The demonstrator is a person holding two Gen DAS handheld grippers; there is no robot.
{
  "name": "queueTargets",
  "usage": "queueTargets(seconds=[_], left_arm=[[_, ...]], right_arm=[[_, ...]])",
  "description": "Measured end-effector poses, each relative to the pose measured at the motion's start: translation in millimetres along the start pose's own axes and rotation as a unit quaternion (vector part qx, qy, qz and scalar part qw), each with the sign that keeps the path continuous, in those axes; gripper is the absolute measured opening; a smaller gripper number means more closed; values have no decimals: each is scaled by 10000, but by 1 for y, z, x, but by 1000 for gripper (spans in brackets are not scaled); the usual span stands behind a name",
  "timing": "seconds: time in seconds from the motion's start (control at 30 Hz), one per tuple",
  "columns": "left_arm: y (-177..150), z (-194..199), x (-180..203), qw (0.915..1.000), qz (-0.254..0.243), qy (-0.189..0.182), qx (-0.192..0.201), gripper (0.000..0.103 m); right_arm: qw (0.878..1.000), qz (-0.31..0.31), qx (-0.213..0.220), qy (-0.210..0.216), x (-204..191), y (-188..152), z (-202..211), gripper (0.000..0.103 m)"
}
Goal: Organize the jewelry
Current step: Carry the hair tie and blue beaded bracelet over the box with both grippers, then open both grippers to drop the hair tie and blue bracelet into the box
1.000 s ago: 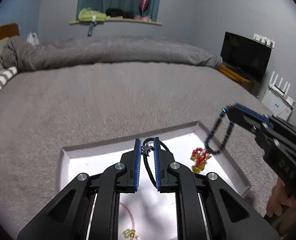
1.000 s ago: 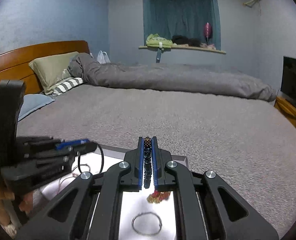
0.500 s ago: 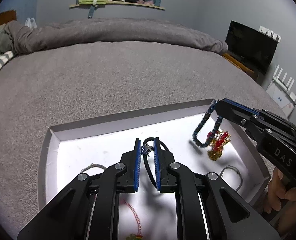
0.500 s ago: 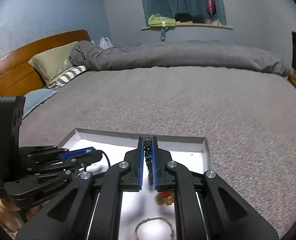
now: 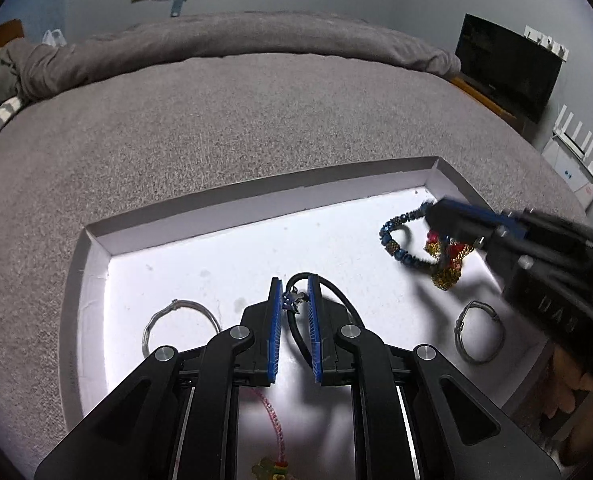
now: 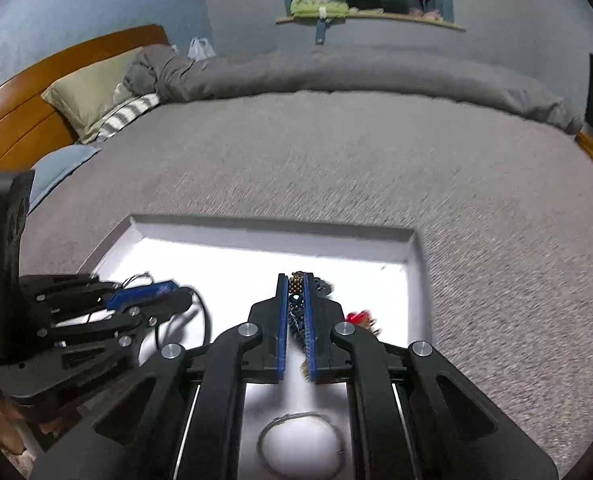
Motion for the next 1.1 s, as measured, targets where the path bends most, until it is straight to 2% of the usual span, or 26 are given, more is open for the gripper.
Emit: queueTargets(seconds=[0.2, 0.4, 0.43, 0.5, 0.53, 0.67, 0.73, 0.77, 0.8, 0.93, 1.0, 1.1], left_arm=[[-1, -1, -1, 10000, 10, 3, -29, 13], [0, -6, -1, 9999, -6, -6, -112, 14], [0, -6, -1, 9999, 7, -8, -127, 16], [0, -5, -2, 9999, 31, 4, -107, 32], [1, -3, -3, 10000, 36, 25, -50, 34], [1, -2, -2, 10000, -34, 86, -11, 36], [1, -1, -2, 9999, -24, 100, -1, 39], [2, 0, -2, 9999, -14, 114, 13, 44], [2, 1, -3, 9999, -3, 136, 40, 50], [2, 9, -2, 9993, -65, 345, 143, 54], [1, 13, -1, 9989, -84, 425, 167, 60], [-2, 19, 2, 9984, -98, 520, 194, 63]], right_arm=[[9983, -241, -291, 451, -3, -3, -2, 7], [9993, -198, -279, 171, -1, -4, -5, 7], [9993, -209, -281, 133, 1, -3, -5, 7], [9994, -216, -247, 51, 3, -2, -4, 7], [9995, -205, -230, 12, 3, -2, -4, 7], [9997, -209, -139, -80, 6, -1, -1, 10], [9996, -252, -98, -99, 8, 0, 0, 20], [9996, -262, -70, -113, 9, 1, 1, 27], [9996, -262, -47, -125, 10, 1, 2, 27], [9994, -207, 82, -278, 12, 1, 8, 28], [9992, -205, 115, -312, 13, 0, 12, 32], [9989, -174, 191, -401, 14, -3, 20, 36]])
Point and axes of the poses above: each gripper's, at about its wrist camera, not at the fingertips, and z roughly against the way its jaws point, x to its right, y to its top, the point moved 6 cm from there along -z, roughly the way its jaws point, and after that the axes turned 14 degrees about -z, right-handed, at the moved point
